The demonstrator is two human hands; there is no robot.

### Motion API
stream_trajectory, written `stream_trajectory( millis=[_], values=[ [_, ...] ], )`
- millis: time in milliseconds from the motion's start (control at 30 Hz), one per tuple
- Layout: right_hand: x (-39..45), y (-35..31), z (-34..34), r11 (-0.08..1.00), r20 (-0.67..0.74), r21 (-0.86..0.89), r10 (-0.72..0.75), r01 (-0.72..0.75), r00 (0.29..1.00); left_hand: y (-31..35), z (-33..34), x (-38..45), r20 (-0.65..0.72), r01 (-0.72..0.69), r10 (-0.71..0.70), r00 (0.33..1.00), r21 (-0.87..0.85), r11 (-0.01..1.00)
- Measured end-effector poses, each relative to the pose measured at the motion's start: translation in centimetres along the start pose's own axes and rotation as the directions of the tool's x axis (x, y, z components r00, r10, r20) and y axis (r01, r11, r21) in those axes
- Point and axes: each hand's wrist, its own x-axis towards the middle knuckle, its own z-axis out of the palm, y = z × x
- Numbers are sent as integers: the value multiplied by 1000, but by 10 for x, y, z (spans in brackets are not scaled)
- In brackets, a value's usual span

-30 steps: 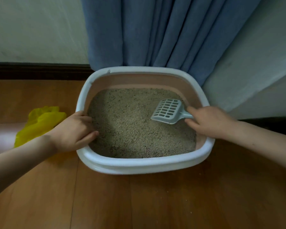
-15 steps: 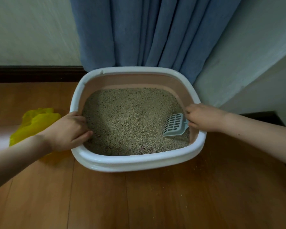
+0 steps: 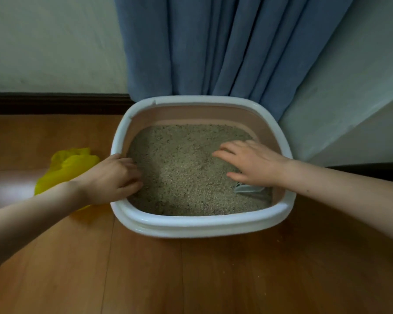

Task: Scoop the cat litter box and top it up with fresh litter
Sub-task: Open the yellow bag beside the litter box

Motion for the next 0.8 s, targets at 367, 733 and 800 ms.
stream_trajectory(
  millis=[367,733,800],
  values=[
    [110,-78,-41,968,-251,126,-181,217,951,-33,-52,-56,-249,552,-573,780,-157,819],
    [143,-117,-42,907,-331,303,-187,292,925,-46,6,-114,275,881,-842,464,-239,408],
    [142,-116,-42,897,-344,341,-161,283,925,-46,3,-113,140,858,-883,449,-345,381]
  ],
)
